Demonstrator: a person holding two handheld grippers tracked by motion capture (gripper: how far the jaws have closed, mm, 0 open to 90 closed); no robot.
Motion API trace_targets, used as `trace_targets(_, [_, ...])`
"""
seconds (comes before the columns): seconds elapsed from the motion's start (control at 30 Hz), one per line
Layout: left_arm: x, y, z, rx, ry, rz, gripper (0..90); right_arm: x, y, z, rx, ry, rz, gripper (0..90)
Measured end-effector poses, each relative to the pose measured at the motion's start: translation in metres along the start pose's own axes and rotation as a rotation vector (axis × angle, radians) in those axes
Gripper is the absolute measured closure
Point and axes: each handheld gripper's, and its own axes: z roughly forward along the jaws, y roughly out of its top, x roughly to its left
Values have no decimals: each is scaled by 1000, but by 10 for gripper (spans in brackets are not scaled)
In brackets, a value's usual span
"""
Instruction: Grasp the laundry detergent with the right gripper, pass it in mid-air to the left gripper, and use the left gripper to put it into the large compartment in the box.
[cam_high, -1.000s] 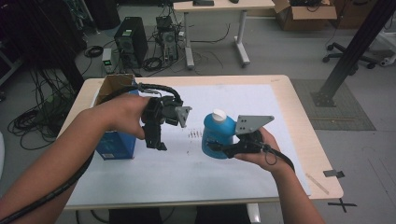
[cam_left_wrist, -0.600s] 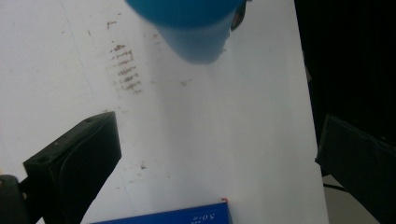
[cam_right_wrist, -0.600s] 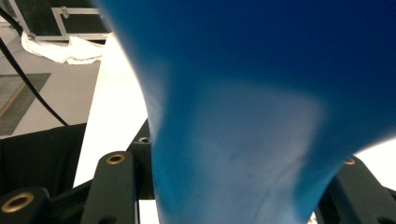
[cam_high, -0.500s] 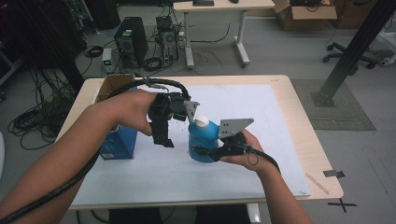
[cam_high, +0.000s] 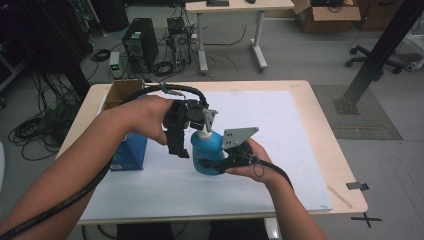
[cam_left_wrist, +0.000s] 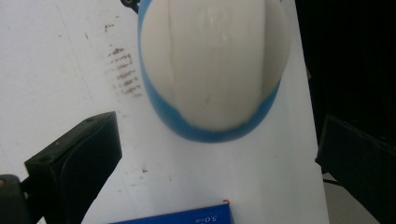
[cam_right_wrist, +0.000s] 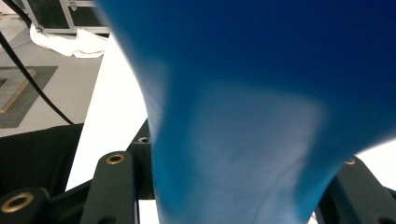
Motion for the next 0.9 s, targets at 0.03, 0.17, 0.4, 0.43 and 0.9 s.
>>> trace_targets(0.03, [0,0,0,1,2,2,3,0,0,1,1,2,0,450])
trace_targets(0.17, [0,1,0,2,5,1,3,0,1,6,5,4,-2,450])
trace_targets(0.4, [-1,4,1,14,6,-4,3,-1,4,13,3,9,-5,449])
trace_targets(0.43, [-1,5,1,14,8,-2,3,-2,5,14,3,7,-6,449])
trace_targets(0.9, [-3,8,1,31,61,28,4,-4,14,22,-23,9,-4,448])
